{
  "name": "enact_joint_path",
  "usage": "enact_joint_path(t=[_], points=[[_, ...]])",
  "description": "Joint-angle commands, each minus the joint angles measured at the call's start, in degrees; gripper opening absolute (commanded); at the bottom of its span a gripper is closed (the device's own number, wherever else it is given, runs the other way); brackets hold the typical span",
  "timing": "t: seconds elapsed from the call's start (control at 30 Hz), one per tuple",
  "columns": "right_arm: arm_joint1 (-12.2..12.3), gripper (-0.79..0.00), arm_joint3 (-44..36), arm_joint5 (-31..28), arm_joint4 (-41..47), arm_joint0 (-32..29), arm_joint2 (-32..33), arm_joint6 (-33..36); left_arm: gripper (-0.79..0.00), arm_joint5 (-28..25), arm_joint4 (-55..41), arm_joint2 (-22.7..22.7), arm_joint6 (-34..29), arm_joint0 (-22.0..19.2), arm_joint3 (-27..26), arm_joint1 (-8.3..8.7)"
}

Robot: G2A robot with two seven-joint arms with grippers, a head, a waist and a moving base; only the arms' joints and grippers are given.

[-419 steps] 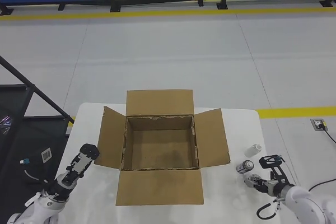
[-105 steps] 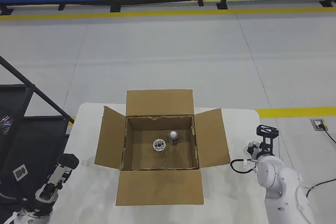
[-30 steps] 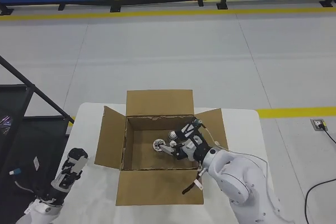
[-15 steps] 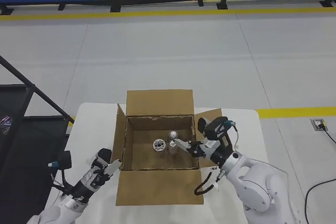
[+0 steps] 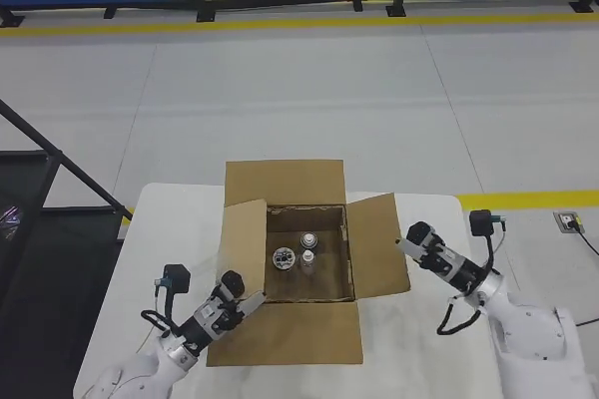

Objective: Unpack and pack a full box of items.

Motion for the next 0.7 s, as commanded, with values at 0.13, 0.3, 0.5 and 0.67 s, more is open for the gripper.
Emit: enact_joint_path(t=[0.13,0.3,0.5,0.67], points=[[0.93,0.0,8.8,-2.31,9.22,7.88,-3.97,12.87,0.0,1.26,0.81,1.53,0.25,-1.68,1.88,-0.11],[1.75,0.0,7.01,-6.35,15.18,10.24,-9.15,13.56,0.0,1.88,0.61,1.92,0.61,-2.41,2.65,-0.13],[2.66,0.0,7.55,-5.04,14.88,15.58,-18.74,14.86,0.0,1.92,0.24,2.02,0.75,-2.81,3.5,-0.08],[1.7,0.0,14.51,-3.44,12.32,22.63,-27.59,15.59,0.0,1.85,-0.35,1.79,0.94,-2.79,3.88,-0.01]])
